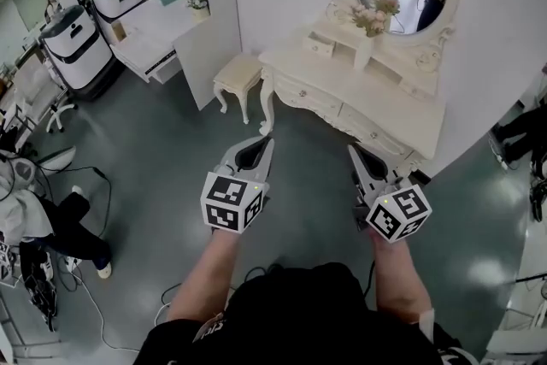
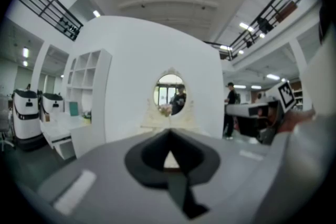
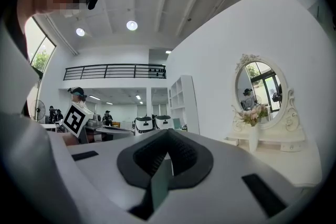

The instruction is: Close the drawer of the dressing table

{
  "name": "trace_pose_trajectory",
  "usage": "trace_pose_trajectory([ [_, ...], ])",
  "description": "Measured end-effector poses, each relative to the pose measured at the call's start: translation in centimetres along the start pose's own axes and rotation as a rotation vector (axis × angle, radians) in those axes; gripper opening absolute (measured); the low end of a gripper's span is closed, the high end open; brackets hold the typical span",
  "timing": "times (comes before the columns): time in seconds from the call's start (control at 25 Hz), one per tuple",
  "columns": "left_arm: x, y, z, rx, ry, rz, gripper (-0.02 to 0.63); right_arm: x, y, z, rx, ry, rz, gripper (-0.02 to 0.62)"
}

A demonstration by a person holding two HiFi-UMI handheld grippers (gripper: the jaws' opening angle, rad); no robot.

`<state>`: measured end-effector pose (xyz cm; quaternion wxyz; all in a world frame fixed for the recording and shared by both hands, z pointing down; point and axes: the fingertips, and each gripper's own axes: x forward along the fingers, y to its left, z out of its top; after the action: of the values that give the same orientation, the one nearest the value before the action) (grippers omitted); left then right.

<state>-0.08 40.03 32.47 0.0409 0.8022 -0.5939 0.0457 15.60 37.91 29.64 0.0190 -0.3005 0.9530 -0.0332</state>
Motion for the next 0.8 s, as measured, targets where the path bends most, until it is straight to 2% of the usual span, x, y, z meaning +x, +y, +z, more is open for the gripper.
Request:
trace_pose_trajectory([
  [0.36,-0.1,3.0,-1.2,-0.036,0.019,-0.008,0.009,2.7,1.0,-1.6,0.058,0.046,0.010,-0.005],
  [0.8,4.4,5.5,-2.0,-0.050,0.036,0.008,0.009,7.4,-2.5,-3.1,0.101,0.074,0.053,-0.005],
])
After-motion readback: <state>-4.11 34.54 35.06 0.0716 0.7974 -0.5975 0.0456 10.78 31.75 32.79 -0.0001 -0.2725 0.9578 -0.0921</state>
